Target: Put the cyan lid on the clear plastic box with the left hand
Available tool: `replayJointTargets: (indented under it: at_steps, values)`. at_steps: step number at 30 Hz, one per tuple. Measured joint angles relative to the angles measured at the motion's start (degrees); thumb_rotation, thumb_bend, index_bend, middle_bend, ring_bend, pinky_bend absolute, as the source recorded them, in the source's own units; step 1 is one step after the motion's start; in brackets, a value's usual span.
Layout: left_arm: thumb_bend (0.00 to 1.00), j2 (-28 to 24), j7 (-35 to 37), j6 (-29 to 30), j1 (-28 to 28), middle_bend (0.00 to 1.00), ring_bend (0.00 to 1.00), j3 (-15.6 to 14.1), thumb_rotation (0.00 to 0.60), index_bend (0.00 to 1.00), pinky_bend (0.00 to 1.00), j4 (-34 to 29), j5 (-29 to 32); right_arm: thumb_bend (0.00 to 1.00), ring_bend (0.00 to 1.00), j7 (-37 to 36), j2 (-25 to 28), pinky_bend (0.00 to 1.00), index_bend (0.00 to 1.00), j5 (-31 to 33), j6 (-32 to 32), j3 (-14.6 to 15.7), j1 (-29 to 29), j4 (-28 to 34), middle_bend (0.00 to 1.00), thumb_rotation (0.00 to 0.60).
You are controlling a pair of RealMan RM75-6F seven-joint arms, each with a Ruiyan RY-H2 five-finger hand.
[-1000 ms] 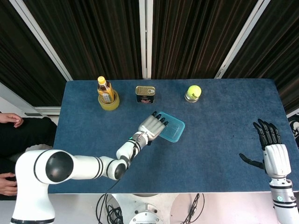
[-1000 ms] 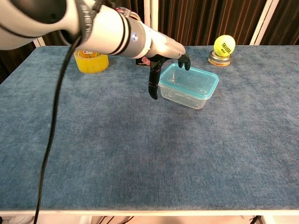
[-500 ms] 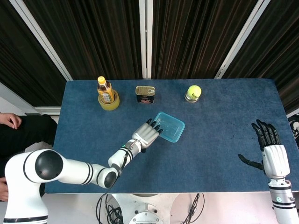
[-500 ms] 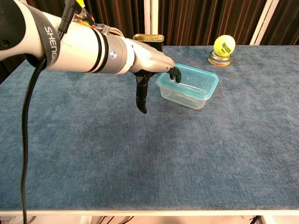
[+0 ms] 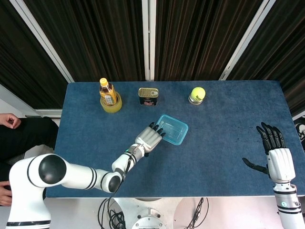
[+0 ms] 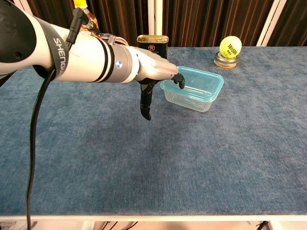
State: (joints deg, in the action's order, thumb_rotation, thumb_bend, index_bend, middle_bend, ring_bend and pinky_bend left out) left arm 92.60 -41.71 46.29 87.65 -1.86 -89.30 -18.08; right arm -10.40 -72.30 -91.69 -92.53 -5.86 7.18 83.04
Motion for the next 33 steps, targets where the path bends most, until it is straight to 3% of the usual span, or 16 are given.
replayJointTargets:
  at_steps: [8, 14, 20, 26, 30, 33]
  values:
    - [0.0, -1.05, 1.09, 1.37, -1.23, 0.09, 0.0, 1.72, 0.6, 0.13, 0.04, -1.12, -2.77, 0.02, 0.0, -0.19, 0.13, 0.0, 0.0, 0.01, -0.3, -0.08, -0.14, -0.08, 0.0, 0.6]
    - [0.0, -4.03, 5.88, 4.88, -4.89, 0.09, 0.0, 4.08, 0.6, 0.13, 0.04, -3.38, -9.04, 0.02, 0.0, -0.8, 1.08, 0.0, 0.0, 0.13, -0.3, -0.05, -0.32, -0.13, 0.0, 0.6]
    - [0.0, -10.5, 13.58, 10.64, -13.63, 0.09, 0.0, 4.42, 0.6, 0.13, 0.04, -6.82, -17.38, 0.02, 0.0, -2.73, 3.88, 0.0, 0.0, 1.01, 0.72, -0.17, -0.38, 0.13, 0.0, 0.6]
    - [0.0, -16.42, 21.37, 18.44, -25.13, 0.09, 0.0, 1.65, 0.6, 0.15, 0.04, -9.93, -24.59, 0.03, 0.0, -5.76, 5.4, 0.0, 0.0, 2.13, 1.22, -0.4, -0.69, 0.05, 0.01, 0.6]
    - [0.0, -19.17, 27.69, 25.49, -34.21, 0.1, 0.0, -0.78, 0.6, 0.16, 0.04, -10.0, -30.29, 0.03, 0.0, -7.62, 6.44, 0.0, 0.0, 2.75, 2.83, 0.09, -0.84, -0.4, 0.12, 0.6]
    - [0.0, -20.03, 33.21, 31.22, -41.04, 0.11, 0.0, -2.22, 0.6, 0.17, 0.03, -7.74, -34.71, 0.03, 0.0, -8.26, 7.75, 0.0, 0.0, 2.97, 5.27, 0.83, -0.61, -0.55, 0.12, 0.6]
